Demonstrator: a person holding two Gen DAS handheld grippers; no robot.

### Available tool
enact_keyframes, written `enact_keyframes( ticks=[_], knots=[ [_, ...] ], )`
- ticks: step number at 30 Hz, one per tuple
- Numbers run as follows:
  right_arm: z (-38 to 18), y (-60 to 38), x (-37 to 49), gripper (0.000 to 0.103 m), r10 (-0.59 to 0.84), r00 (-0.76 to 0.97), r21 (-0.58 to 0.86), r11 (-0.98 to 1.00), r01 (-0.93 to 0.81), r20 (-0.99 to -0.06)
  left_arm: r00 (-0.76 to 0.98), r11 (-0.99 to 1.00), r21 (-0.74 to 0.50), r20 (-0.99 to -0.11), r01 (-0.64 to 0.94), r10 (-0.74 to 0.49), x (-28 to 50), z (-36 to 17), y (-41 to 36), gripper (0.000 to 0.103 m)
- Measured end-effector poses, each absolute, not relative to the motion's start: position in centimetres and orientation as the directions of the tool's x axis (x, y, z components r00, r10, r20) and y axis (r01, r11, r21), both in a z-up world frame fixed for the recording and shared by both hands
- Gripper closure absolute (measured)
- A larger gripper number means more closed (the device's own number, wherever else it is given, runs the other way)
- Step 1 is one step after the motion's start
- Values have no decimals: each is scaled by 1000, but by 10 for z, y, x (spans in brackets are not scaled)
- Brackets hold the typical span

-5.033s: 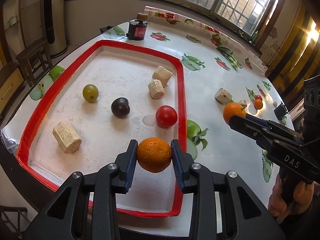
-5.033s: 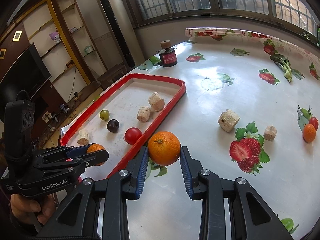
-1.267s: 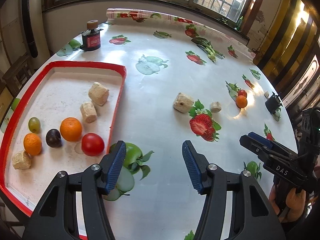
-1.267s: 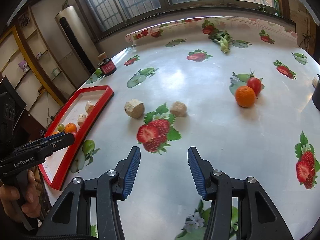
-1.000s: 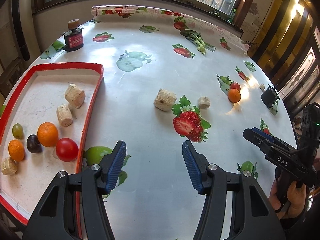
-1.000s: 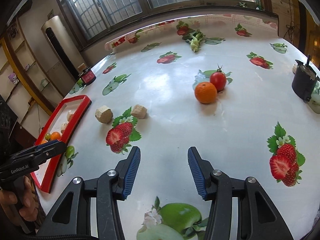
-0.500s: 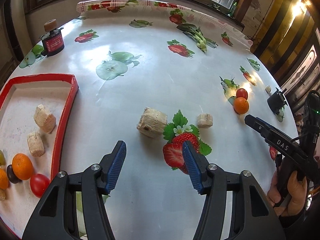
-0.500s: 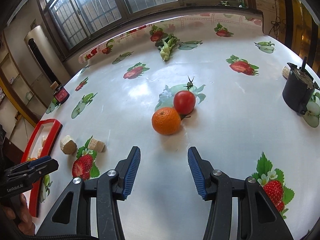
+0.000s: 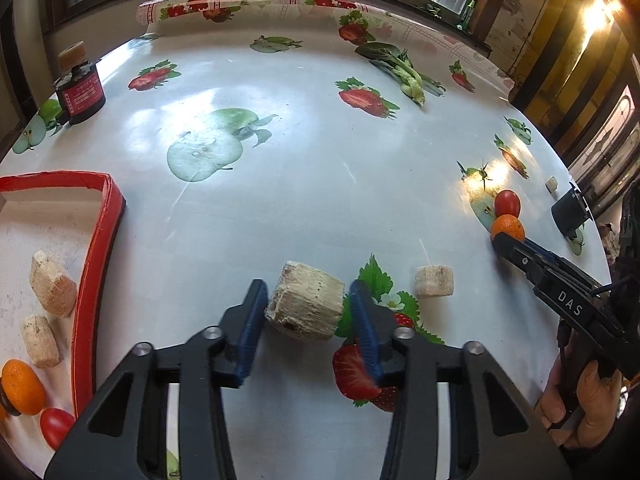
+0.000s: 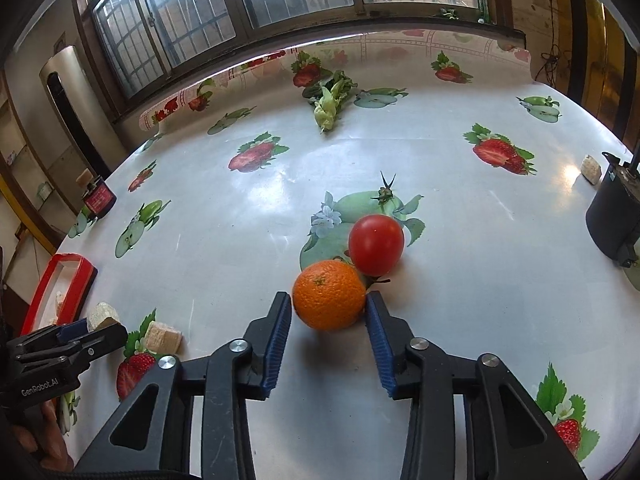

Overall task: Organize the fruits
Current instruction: 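Grasp a beige cob piece with left tool while right tool grasps an orange, then carry the cob piece and orange over the red-rimmed tray with both tools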

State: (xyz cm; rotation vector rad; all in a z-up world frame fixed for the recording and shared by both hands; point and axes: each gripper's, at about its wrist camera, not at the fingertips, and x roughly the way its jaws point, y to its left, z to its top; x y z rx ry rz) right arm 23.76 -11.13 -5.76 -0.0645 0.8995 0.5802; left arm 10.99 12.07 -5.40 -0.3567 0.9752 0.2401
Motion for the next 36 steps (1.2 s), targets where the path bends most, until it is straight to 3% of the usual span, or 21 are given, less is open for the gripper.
enact_keyframes(
  ticks=[11, 36],
  knots=[
    [-44, -115, 189, 66, 511, 434, 216, 795, -567, -742, 565, 915, -216, -825, -341, 16, 74, -42, 112, 72],
    [-17, -71, 74, 67, 640, 310, 269, 643, -717, -703, 586, 873, -185, -800, -451, 133, -42, -18, 125, 72]
  ],
)
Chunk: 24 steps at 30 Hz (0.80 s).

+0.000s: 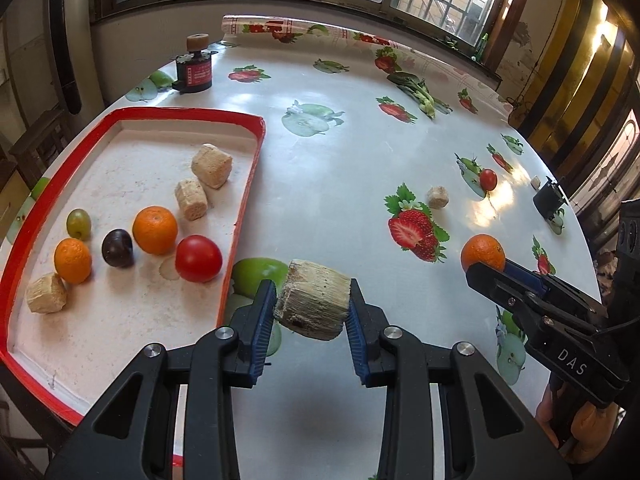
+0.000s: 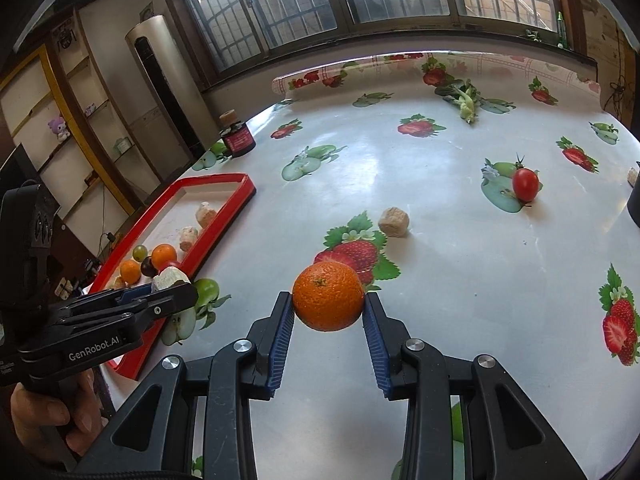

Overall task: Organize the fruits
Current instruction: 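Carry the cob piece and orange over the red-rimmed tray with both tools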

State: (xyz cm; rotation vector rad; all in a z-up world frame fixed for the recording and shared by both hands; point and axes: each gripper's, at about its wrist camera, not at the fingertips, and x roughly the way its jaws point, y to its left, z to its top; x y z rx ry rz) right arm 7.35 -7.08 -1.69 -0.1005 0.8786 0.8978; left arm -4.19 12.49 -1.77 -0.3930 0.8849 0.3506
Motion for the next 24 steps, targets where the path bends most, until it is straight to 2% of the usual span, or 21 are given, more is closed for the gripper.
enact_keyframes(
  ticks=[24],
  knots=[
    [-14, -12, 0, 67, 677, 199, 247, 503, -828, -709, 557, 795, -183, -801, -578, 221, -124, -25, 175, 72]
  ],
)
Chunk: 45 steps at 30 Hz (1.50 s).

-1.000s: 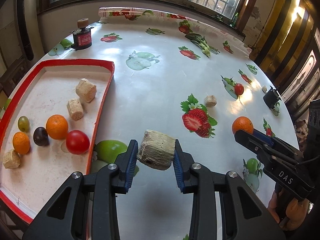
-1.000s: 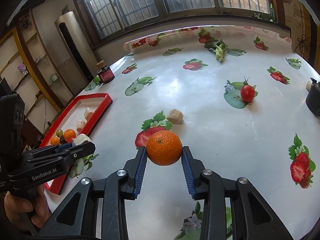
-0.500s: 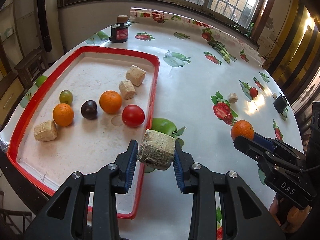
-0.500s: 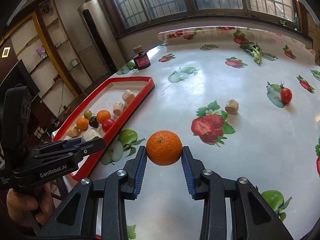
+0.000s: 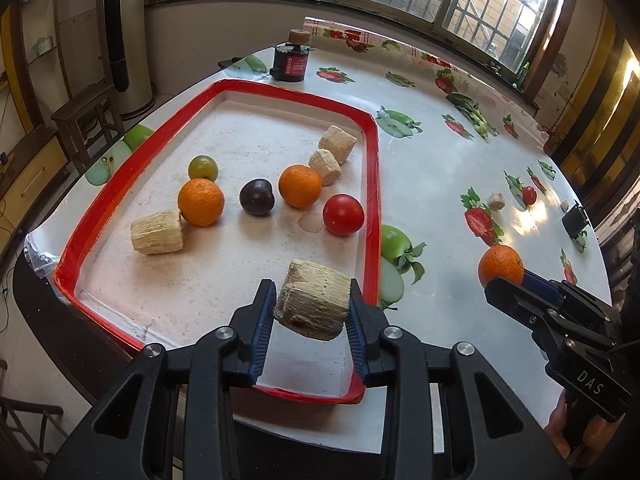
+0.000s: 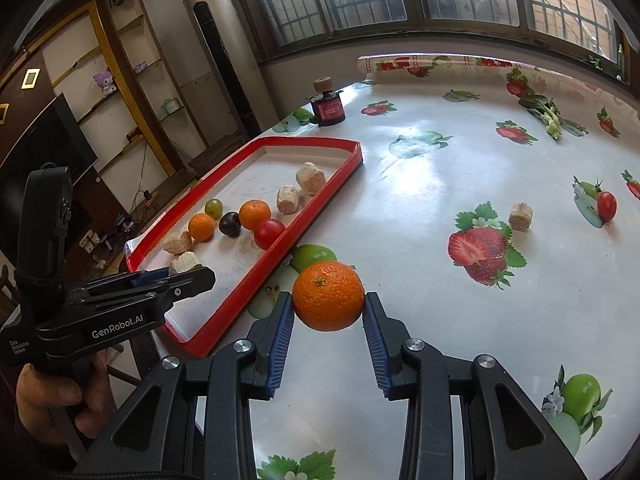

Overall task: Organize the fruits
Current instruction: 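Carry the cob piece and orange over the red-rimmed tray with both tools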

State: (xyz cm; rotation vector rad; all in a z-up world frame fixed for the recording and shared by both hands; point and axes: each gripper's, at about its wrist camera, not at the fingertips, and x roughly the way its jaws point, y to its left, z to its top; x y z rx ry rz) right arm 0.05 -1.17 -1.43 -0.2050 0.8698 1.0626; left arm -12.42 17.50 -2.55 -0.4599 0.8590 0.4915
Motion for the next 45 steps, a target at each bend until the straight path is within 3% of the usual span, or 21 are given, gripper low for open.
enact_keyframes(
  ticks=[34, 45],
  knots=[
    [-24, 97, -56, 67, 669, 43, 218, 301, -928, -742, 518, 695, -198, -807, -691, 284, -172, -35, 240, 71],
    [-39, 108, -38, 67, 648, 52, 217, 328, -919, -759, 501, 696, -179, -815, -695, 291, -167, -41, 247, 71]
  ],
)
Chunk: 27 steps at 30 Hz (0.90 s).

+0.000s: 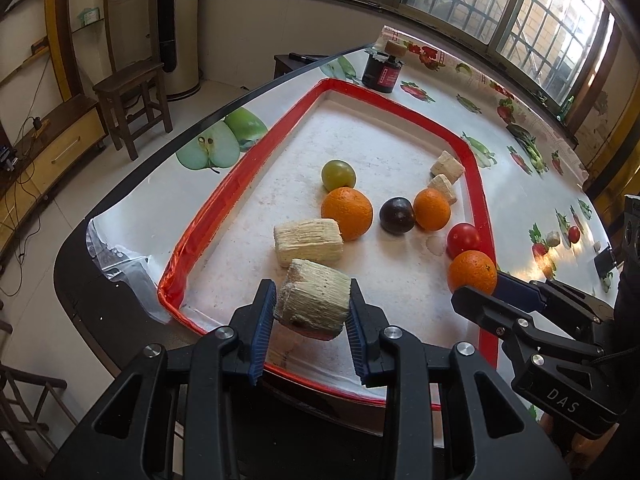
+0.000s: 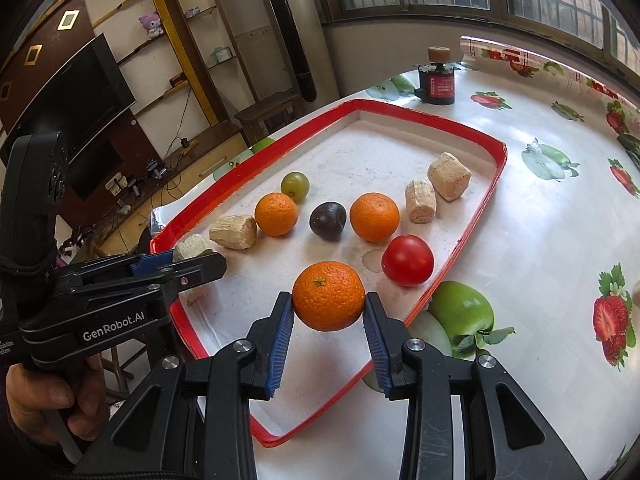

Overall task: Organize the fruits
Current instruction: 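Carry the cob piece and orange over the red-rimmed tray with both tools, then open left tool to drop the cob piece while right tool releases the orange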

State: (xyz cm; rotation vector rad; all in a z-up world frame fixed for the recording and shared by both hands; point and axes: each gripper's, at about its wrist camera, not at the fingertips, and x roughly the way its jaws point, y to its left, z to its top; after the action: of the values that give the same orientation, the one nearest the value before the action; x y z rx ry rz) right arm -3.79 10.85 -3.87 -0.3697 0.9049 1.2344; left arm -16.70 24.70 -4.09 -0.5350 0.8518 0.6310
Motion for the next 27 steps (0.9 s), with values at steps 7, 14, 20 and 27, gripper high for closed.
enact_keyframes(
  ticks=[7, 14, 20, 27],
  knots=[
    [-43, 114, -28, 67, 646, 49, 222, 332, -917, -762, 496, 698, -171, -817, -695, 294, -164, -41, 248, 71],
    [-43, 117, -24, 65, 647, 37, 236, 331, -913, -762, 488, 693, -164, -820, -702, 300, -163, -43, 249, 71],
    [-43, 116, -23, 65, 647, 32, 243, 332, -911, -761, 484, 689, -167, -823, -705, 296, -163, -43, 249, 71],
    [-39, 111, -29, 53, 659, 31, 237, 314, -919, -751, 485, 688, -164, -820, -707, 303, -165, -38, 245, 60]
  ],
)
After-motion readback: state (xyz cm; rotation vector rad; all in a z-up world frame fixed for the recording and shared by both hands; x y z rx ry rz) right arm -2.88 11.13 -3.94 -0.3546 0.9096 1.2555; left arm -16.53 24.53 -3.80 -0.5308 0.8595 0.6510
